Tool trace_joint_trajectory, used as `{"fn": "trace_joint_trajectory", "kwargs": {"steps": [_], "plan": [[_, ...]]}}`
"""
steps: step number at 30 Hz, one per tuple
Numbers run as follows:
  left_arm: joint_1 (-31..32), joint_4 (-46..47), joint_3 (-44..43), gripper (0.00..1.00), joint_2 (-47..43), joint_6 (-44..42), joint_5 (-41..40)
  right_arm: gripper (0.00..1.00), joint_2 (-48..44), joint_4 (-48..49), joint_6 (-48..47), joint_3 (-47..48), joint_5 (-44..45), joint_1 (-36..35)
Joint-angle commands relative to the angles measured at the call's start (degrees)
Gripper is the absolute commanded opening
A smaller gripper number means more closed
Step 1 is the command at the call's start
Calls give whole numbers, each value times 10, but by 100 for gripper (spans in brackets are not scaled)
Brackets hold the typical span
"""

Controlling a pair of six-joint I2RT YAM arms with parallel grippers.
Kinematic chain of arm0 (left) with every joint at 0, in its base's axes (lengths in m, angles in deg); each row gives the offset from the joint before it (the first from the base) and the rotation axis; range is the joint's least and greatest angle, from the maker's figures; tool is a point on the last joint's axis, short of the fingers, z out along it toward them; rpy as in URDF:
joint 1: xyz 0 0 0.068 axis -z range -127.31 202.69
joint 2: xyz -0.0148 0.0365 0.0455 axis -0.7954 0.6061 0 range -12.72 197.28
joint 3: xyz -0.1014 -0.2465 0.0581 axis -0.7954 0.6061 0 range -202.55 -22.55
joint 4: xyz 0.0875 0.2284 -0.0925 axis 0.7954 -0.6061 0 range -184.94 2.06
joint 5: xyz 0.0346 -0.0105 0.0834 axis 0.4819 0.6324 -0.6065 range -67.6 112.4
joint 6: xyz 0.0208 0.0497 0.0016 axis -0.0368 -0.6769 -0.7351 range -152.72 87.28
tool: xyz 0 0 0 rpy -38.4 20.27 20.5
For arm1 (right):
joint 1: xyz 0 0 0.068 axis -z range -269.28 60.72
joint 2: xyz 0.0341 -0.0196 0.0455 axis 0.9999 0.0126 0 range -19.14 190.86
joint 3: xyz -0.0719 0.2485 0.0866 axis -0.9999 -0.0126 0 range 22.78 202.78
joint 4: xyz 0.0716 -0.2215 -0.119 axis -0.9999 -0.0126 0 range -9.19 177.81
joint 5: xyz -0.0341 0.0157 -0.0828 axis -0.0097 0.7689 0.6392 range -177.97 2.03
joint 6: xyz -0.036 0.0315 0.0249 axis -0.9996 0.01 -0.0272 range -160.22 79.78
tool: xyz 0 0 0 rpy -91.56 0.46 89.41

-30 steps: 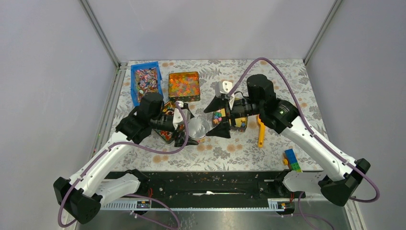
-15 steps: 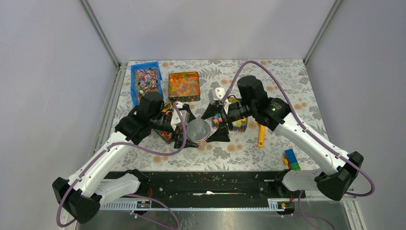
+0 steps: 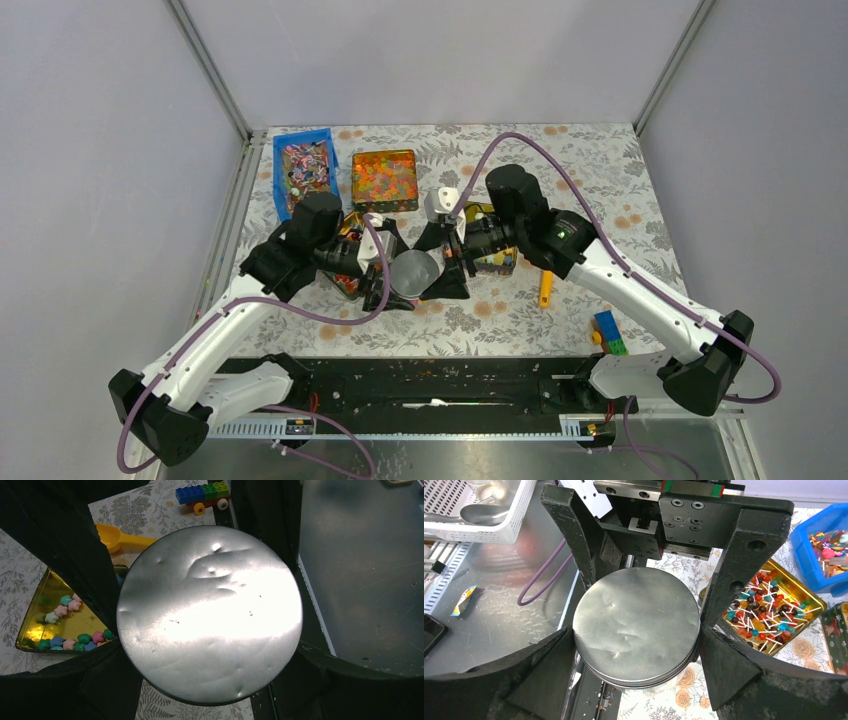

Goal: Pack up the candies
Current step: Screw the bottle lid onto the packing bottle.

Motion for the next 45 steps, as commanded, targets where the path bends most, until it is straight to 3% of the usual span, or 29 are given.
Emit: {"fn": "trace_joint_trajectory", "kwargs": {"steps": [1,14,23,28,34,37,38,42,45], "plan": [[6,37,-41,44,-5,7,35,88,-3,43,6,-10,45,-10],[6,186,-25,39,-13,131,-32,52,-20,67,45,-60,134,-29],[6,222,-33,34,4,153,-77,29,-19,104,103,-90,218,-57],[8,248,-28,33,7,169,-104,25,-14,107,113,-94,268,-71],[10,262,-27,33,15,181,-110,44,-4,95,124,-80,314,-75],[11,260,-23,33,13,181,-112,61,-1,84,125,-70,334,-74],[11,257,-22,33,13,179,-113,72,-1,78,124,-65,339,-74],[11,228,-20,34,12,159,-104,98,-16,80,111,-69,336,-74],[11,183,-25,34,13,128,-97,100,-40,85,88,-83,339,-65]]}}
